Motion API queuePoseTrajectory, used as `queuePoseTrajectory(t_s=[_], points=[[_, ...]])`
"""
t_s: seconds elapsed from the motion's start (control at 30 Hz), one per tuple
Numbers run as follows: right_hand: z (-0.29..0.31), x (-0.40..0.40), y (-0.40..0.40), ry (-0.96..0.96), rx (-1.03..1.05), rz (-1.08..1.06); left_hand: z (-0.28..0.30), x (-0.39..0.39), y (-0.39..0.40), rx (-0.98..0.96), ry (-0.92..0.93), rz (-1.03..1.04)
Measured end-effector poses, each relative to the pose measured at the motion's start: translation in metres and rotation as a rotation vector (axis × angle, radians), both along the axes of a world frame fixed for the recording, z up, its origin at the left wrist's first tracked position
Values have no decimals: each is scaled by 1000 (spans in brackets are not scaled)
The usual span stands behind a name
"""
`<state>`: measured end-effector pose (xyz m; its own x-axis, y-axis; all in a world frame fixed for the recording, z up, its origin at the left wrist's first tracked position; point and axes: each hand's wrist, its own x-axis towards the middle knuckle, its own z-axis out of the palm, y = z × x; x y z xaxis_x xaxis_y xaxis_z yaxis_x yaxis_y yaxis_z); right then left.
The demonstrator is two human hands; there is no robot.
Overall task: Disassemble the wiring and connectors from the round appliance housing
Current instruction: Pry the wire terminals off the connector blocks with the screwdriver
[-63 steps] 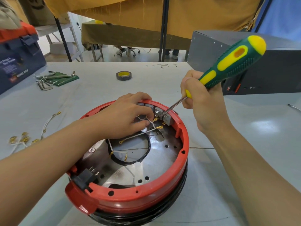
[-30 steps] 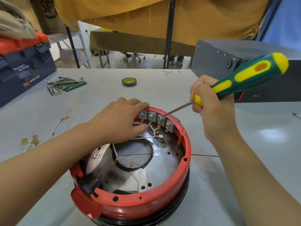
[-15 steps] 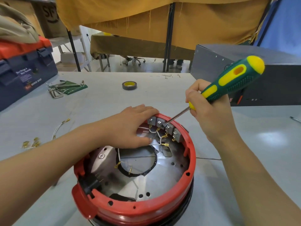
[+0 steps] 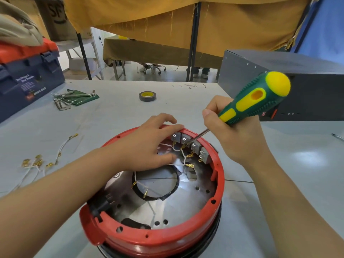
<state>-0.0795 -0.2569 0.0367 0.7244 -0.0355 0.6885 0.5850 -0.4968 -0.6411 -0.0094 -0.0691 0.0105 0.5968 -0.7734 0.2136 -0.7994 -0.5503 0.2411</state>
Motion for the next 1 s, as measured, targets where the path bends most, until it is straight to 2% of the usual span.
queuePoseTrajectory(t_s=[0.2, 0.43, 0.53, 0.73, 1.0], points=[[-2, -3, 1, 2, -64, 31, 2, 2, -1, -100, -2, -16], [-5, -3, 9, -24, -88, 86, 0, 2, 1, -87, 10, -38], [-7, -2, 14, -52, -76, 42, 1, 0, 1, -73, 12, -33], [-7, 5, 9, -13, 115, -70, 3, -2, 0, -44, 35, -25], [-9, 14, 2, 68, 345, -46, 2, -2, -1, -21, 31, -16]])
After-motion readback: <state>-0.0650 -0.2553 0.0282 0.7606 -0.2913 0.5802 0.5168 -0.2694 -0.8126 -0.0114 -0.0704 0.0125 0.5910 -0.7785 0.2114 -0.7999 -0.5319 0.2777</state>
